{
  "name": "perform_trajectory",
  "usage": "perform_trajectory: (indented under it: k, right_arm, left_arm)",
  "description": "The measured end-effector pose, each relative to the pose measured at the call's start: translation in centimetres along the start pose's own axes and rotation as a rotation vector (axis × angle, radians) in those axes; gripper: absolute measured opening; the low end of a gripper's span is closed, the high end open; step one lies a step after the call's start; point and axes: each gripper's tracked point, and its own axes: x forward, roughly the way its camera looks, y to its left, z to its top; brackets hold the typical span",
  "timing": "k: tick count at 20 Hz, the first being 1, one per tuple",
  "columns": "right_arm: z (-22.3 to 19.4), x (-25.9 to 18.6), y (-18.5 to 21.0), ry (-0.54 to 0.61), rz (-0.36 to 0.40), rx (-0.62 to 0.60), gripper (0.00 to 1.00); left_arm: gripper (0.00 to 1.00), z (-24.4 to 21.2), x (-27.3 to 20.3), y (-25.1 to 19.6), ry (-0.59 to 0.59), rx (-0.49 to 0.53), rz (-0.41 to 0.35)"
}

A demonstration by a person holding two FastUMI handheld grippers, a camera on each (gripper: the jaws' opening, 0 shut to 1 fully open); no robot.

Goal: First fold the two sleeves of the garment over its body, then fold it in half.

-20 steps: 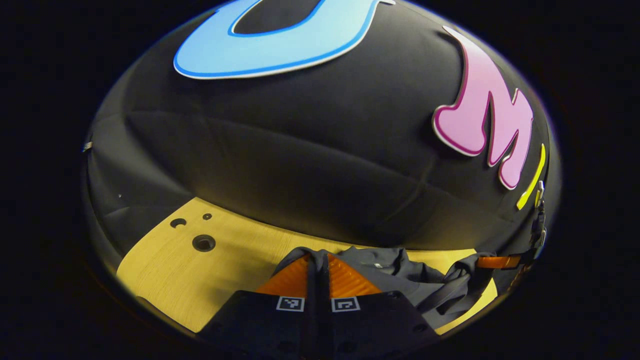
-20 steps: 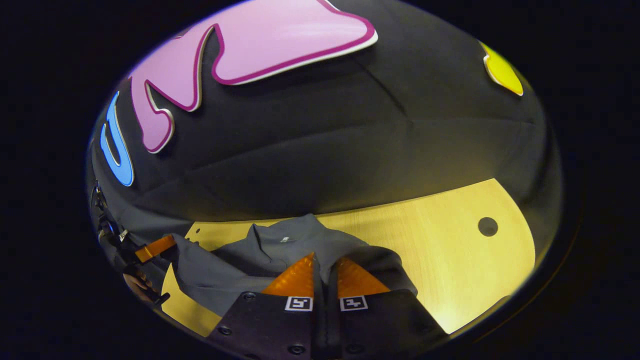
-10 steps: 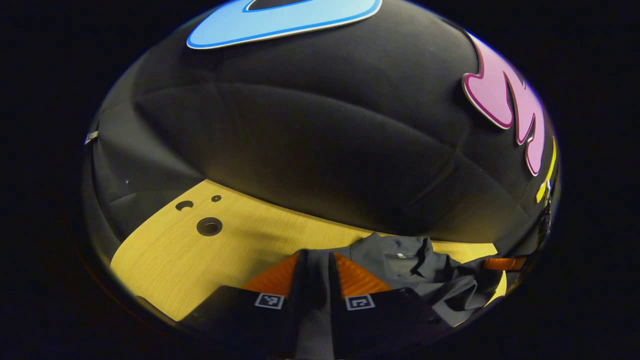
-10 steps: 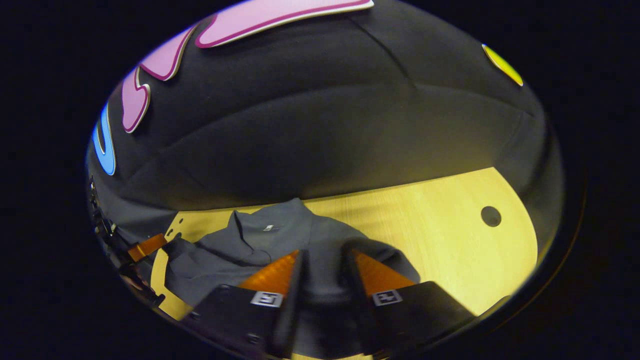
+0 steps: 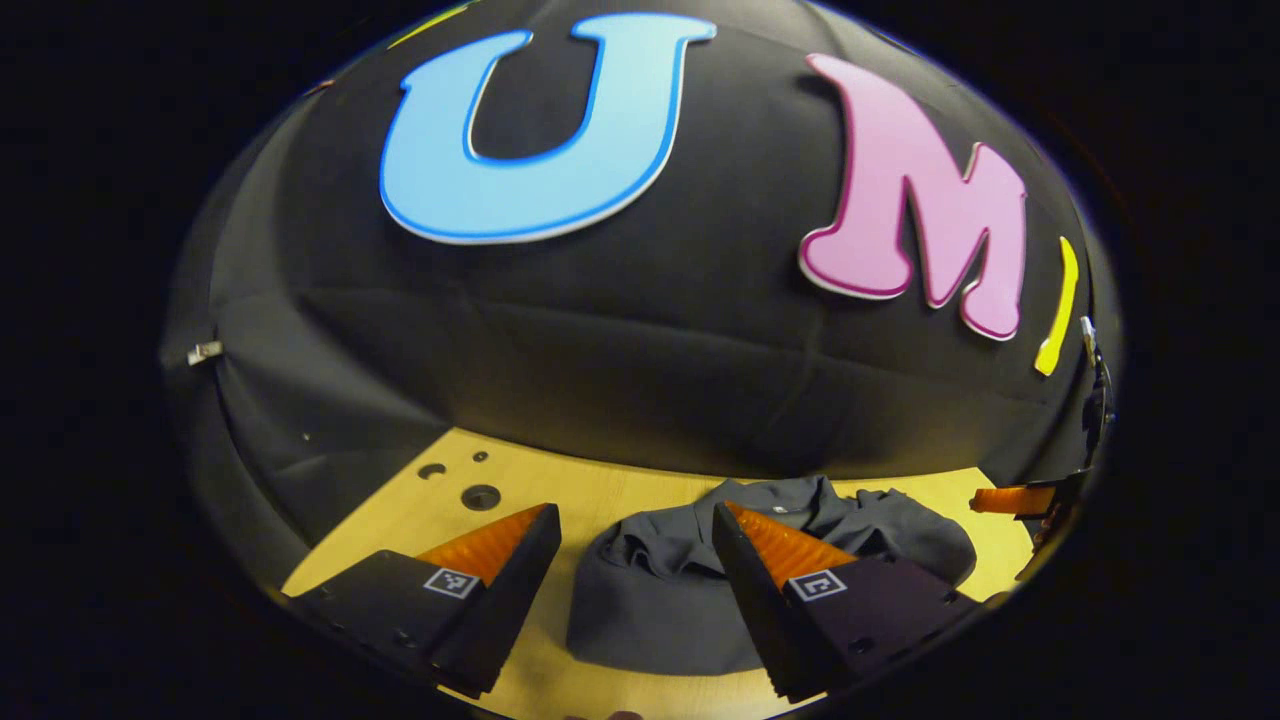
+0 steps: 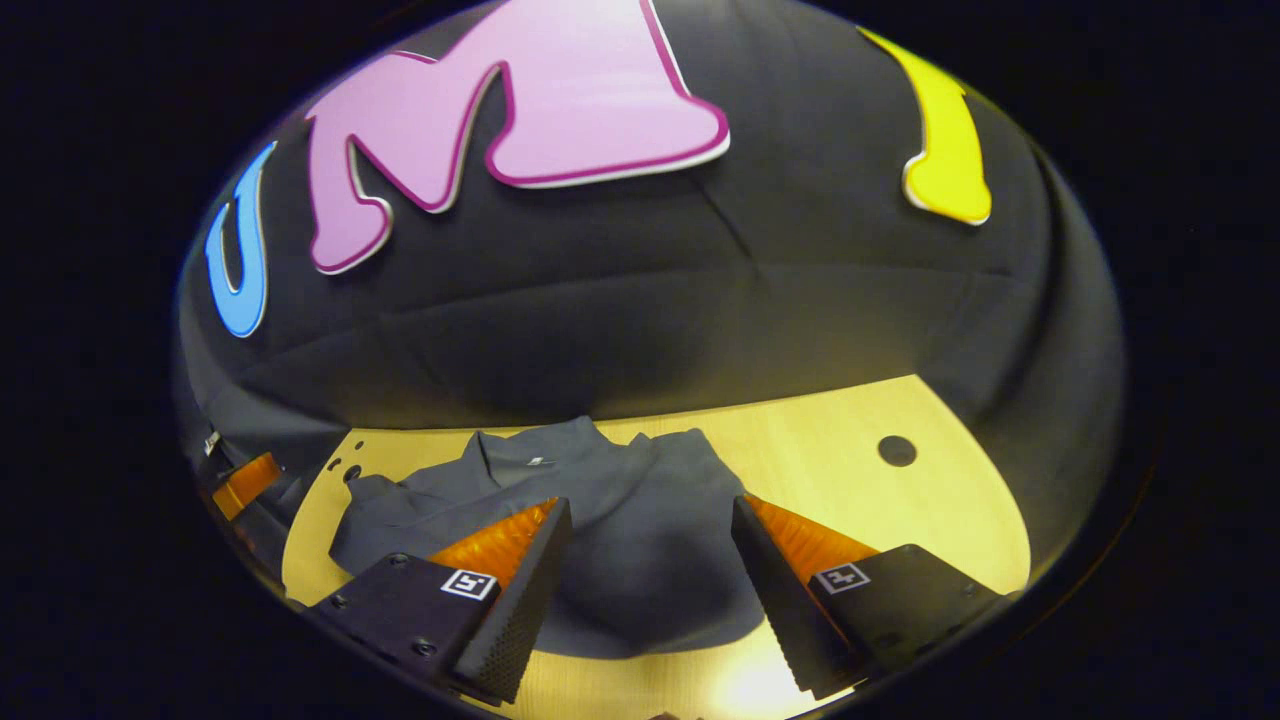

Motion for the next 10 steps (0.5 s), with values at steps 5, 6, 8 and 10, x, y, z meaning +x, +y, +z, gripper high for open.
perform_trajectory:
  k: [5,6,8,10]
  right_arm:
    - [0.2,-8.4,0.0,-0.094,-0.035,-0.053,0.99]
    - [-0.1,-10.0,0.1,-0.106,-0.036,-0.053,0.99]
    - [-0.9,-13.1,0.5,-0.124,-0.033,-0.051,0.99]
    - [-2.2,-15.8,0.8,-0.123,-0.033,-0.056,0.99]
  left_arm:
    - [0.96,1.4,-9.1,-0.7,-0.078,0.01,-0.01]
    - [0.96,1.5,-10.8,-0.7,-0.088,0.0,-0.013]
    - [0.96,2.0,-14.1,-0.3,-0.121,-0.008,-0.01]
    - [0.96,2.1,-17.0,0.0,-0.15,-0.011,-0.015]
